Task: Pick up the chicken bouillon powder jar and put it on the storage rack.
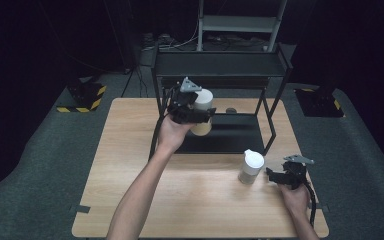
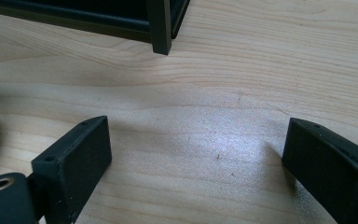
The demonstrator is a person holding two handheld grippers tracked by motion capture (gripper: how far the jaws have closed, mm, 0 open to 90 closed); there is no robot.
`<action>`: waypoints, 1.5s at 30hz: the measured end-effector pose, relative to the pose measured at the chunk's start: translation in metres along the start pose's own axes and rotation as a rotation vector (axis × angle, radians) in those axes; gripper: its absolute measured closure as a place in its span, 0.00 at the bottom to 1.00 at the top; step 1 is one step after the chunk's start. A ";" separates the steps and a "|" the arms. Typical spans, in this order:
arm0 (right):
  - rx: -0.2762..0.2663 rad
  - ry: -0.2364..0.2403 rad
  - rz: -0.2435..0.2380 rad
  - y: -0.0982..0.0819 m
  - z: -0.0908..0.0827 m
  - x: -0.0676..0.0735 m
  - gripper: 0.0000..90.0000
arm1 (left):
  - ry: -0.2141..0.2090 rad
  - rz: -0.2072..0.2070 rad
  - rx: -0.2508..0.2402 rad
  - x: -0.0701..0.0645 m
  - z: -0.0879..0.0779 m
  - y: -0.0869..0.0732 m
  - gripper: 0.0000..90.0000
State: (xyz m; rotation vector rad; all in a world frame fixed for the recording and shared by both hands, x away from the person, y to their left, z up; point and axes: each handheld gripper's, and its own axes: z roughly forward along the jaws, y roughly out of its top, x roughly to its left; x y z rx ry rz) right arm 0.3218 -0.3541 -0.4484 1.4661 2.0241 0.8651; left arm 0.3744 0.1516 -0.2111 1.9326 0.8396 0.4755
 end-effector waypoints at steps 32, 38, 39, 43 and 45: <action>0.001 0.002 0.001 0.000 0.000 0.000 0.08 | 0.220 -0.134 -0.018 0.036 0.006 0.125 0.39; 0.001 0.002 0.001 0.000 0.000 0.000 0.08 | 0.274 -0.160 -0.019 0.037 0.023 0.129 0.39; 0.001 0.002 0.001 0.000 0.000 0.000 0.08 | 0.281 -0.159 -0.019 0.036 0.026 0.129 0.39; 0.000 0.003 0.001 0.000 0.000 0.000 0.09 | 0.280 -0.162 -0.033 0.038 0.031 0.129 0.39; 0.000 0.003 0.001 0.000 0.000 0.000 0.09 | 0.279 -0.148 -0.040 0.037 0.032 0.126 0.39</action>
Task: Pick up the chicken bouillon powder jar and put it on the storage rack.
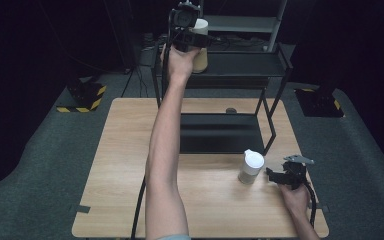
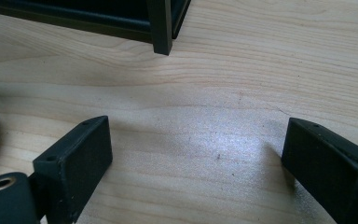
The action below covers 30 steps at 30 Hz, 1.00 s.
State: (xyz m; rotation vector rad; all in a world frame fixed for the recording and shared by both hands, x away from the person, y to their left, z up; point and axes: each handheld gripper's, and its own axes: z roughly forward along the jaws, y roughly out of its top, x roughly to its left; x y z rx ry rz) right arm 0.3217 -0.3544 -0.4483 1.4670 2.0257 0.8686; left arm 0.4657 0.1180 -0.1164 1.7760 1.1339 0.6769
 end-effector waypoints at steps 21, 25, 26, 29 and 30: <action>0.000 0.000 -0.001 0.000 0.000 0.000 0.09 | -0.035 -0.002 -0.036 0.007 -0.006 -0.013 0.16; -0.001 0.001 -0.001 0.000 0.000 0.000 0.09 | -0.030 -0.003 -0.018 0.006 -0.010 -0.013 0.08; -0.001 0.001 -0.001 0.000 0.000 0.000 0.09 | -0.030 -0.003 -0.018 0.006 -0.010 -0.013 0.06; -0.001 0.001 -0.001 0.000 0.000 0.000 0.09 | -0.027 0.005 -0.015 0.004 -0.014 -0.015 0.05; 0.000 0.001 -0.001 0.000 0.000 0.000 0.09 | -0.031 0.008 -0.019 0.003 -0.017 -0.016 0.05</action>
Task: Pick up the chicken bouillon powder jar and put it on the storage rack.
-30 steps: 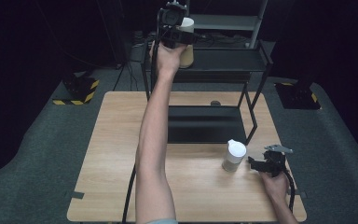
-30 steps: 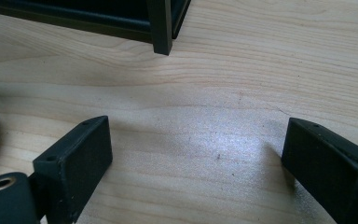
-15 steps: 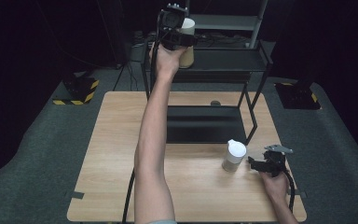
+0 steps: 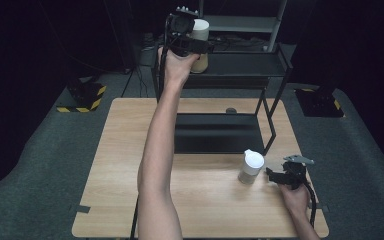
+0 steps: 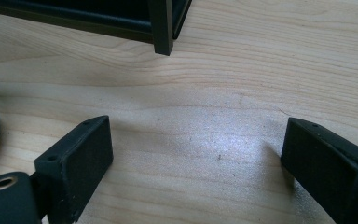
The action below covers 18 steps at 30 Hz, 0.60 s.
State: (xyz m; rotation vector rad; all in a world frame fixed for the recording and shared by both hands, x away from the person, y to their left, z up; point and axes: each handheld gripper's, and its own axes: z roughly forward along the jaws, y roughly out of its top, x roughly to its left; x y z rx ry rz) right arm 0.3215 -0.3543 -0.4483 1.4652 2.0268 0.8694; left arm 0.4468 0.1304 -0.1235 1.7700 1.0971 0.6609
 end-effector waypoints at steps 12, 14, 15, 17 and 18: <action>-0.001 0.000 0.001 0.000 0.000 0.000 0.09 | 0.006 0.005 -0.028 -0.006 -0.031 -0.029 0.04; -0.001 0.000 0.001 0.000 0.000 0.000 0.09 | 0.000 0.008 -0.033 -0.006 -0.035 -0.035 0.04; -0.001 0.000 0.001 0.000 0.000 0.000 0.09 | 0.000 0.012 -0.032 -0.006 -0.037 -0.038 0.04; -0.001 0.000 0.001 0.000 0.000 0.000 0.09 | 0.001 0.016 -0.031 -0.005 -0.039 -0.041 0.05; -0.001 0.000 0.002 0.000 0.000 0.000 0.09 | 0.003 0.019 -0.031 -0.006 -0.041 -0.044 0.05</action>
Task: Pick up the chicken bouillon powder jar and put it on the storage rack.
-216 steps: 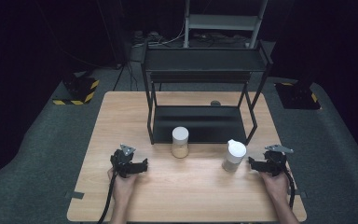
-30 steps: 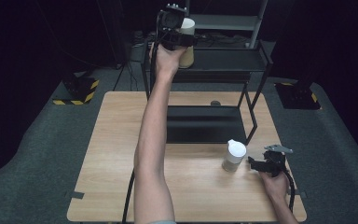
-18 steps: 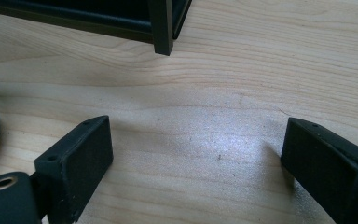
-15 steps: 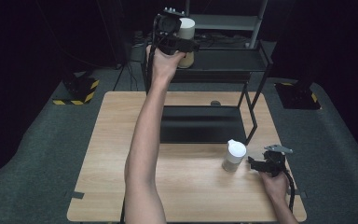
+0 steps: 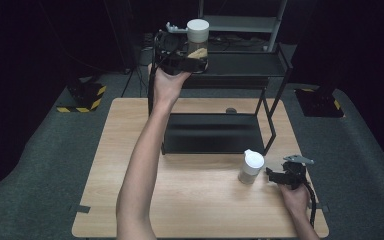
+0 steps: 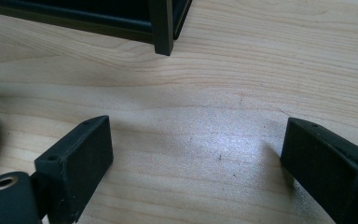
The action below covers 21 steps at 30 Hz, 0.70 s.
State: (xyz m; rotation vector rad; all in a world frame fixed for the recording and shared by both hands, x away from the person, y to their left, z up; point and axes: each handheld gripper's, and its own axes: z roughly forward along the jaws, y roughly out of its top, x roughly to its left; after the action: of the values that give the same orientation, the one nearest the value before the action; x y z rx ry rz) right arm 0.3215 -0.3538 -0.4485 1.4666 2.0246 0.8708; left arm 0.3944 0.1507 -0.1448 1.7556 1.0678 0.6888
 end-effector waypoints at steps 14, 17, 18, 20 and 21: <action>-0.001 0.000 0.001 0.000 0.000 0.000 0.09 | -0.006 -0.021 0.008 0.004 -0.005 -0.047 0.05; -0.001 0.000 0.000 0.000 0.000 0.000 0.09 | -0.006 -0.029 0.008 0.005 -0.004 -0.061 0.06; -0.001 0.000 0.000 0.000 0.000 0.000 0.09 | 0.002 -0.029 0.008 0.003 -0.004 -0.064 0.06; 0.000 0.000 0.000 0.000 0.000 0.000 0.09 | 0.001 -0.031 0.008 0.003 -0.004 -0.069 0.06; 0.000 0.000 0.000 0.000 0.000 0.000 0.09 | 0.001 -0.031 0.008 0.003 -0.004 -0.069 0.06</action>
State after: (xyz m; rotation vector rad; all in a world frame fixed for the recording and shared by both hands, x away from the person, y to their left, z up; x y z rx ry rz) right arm 0.3215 -0.3537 -0.4486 1.4661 2.0241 0.8708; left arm 0.3674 0.1674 -0.2067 1.7424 1.0973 0.6676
